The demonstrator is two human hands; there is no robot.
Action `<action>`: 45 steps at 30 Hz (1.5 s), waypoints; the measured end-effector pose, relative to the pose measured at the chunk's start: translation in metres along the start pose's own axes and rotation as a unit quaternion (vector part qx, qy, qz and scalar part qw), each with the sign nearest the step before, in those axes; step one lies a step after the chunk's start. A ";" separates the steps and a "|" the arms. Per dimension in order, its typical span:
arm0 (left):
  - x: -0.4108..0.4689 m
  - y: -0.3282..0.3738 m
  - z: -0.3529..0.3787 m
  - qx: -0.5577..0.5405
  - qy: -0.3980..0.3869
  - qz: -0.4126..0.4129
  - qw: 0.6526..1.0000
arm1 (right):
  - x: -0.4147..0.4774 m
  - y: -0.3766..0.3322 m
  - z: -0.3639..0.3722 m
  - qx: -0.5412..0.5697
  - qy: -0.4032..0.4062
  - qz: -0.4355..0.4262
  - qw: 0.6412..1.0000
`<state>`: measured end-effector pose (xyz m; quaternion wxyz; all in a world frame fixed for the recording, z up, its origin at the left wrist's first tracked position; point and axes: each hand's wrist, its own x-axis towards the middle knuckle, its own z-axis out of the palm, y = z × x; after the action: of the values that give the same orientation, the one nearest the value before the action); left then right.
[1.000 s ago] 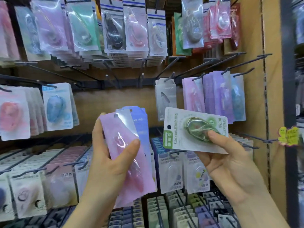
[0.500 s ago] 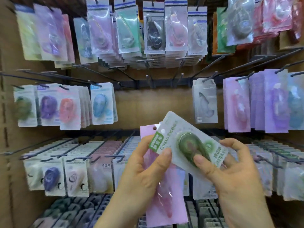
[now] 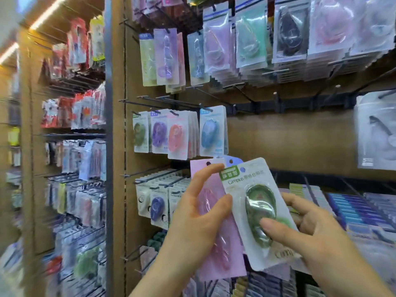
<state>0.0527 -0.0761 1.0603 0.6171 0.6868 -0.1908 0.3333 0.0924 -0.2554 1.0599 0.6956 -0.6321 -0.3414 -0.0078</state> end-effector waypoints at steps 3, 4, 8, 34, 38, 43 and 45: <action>0.003 -0.001 -0.023 0.036 0.020 0.009 0.999 | 0.017 0.005 0.021 0.011 0.019 -0.055 0.998; 0.004 -0.004 -0.032 0.051 0.027 0.009 0.998 | 0.024 0.005 0.031 0.010 0.027 -0.073 0.997; 0.014 -0.018 -0.080 0.067 0.030 0.008 0.997 | 0.054 0.005 0.080 -0.029 0.064 -0.123 0.990; 0.139 -0.092 -0.310 -0.015 -0.147 -0.070 0.987 | 0.214 0.050 0.267 -0.124 0.189 -0.102 0.969; 0.143 -0.099 -0.329 0.069 -0.032 -0.022 0.997 | 0.236 0.048 0.269 -0.171 0.233 -0.129 0.949; 0.146 -0.105 -0.361 0.152 0.033 0.067 0.986 | 0.278 0.037 0.274 -0.193 0.286 -0.146 0.927; 0.146 -0.105 -0.368 0.194 0.045 0.094 0.976 | 0.296 0.037 0.277 -0.204 0.298 -0.145 0.921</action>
<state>0.1449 0.3223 1.0918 0.4462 0.7566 -0.1585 0.4509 0.2072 0.1213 1.1624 0.6121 -0.6727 -0.1971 -0.3659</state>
